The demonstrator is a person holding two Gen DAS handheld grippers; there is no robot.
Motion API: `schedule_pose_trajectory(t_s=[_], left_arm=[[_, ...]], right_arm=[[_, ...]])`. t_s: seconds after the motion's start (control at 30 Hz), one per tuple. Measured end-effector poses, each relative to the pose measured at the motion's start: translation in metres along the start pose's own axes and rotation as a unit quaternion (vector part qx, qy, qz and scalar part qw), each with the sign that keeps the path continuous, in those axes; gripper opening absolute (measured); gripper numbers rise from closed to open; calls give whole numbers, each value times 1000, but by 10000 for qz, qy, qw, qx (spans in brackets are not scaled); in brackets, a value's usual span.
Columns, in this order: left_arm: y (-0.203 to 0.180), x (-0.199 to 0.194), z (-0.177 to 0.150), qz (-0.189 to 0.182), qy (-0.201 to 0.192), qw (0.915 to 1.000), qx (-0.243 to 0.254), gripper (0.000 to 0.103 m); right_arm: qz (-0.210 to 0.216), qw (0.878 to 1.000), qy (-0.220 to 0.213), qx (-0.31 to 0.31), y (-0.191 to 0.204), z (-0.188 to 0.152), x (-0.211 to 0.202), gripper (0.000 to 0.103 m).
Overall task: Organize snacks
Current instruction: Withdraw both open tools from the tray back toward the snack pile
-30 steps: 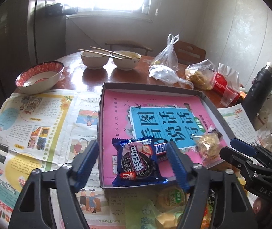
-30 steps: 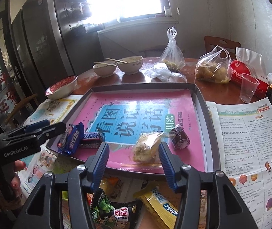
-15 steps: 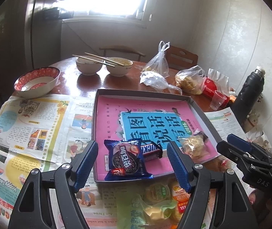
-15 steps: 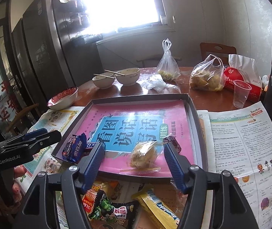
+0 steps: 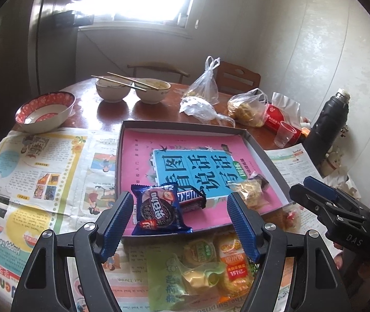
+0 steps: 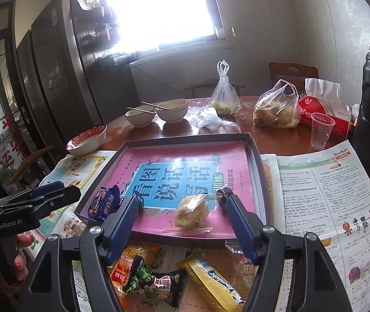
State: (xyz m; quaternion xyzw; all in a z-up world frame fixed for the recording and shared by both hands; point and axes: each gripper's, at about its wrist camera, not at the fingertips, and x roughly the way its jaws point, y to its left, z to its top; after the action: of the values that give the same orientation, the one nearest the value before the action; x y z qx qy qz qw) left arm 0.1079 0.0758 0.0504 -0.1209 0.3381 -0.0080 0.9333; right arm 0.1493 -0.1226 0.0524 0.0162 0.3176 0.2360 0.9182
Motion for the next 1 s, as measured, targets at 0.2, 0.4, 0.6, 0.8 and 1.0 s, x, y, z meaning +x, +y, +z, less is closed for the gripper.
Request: schedule_pose_trajectory(t_s=[0.2, 0.4, 0.6, 0.8, 1.0], left_arm=[[-4, -4, -4, -61, 66, 9999, 74, 76], [-4, -6, -8, -79, 123, 9998, 98, 76], [-3, -8, -9, -76, 162, 9998, 98, 76], [-2, -8, -14, -68, 242, 9996, 115, 76], [-1, -9, -17, -62, 308, 9995, 95, 76]], right_arm=[[60, 9999, 21, -81, 2, -4, -5, 70], [67, 9998, 21, -188, 8, -6, -10, 70], [69, 9996, 48, -283, 12, -9, -14, 71], [58, 9995, 61, -320, 14, -11, -16, 71], [70, 9991, 118, -400, 15, -14, -16, 71]])
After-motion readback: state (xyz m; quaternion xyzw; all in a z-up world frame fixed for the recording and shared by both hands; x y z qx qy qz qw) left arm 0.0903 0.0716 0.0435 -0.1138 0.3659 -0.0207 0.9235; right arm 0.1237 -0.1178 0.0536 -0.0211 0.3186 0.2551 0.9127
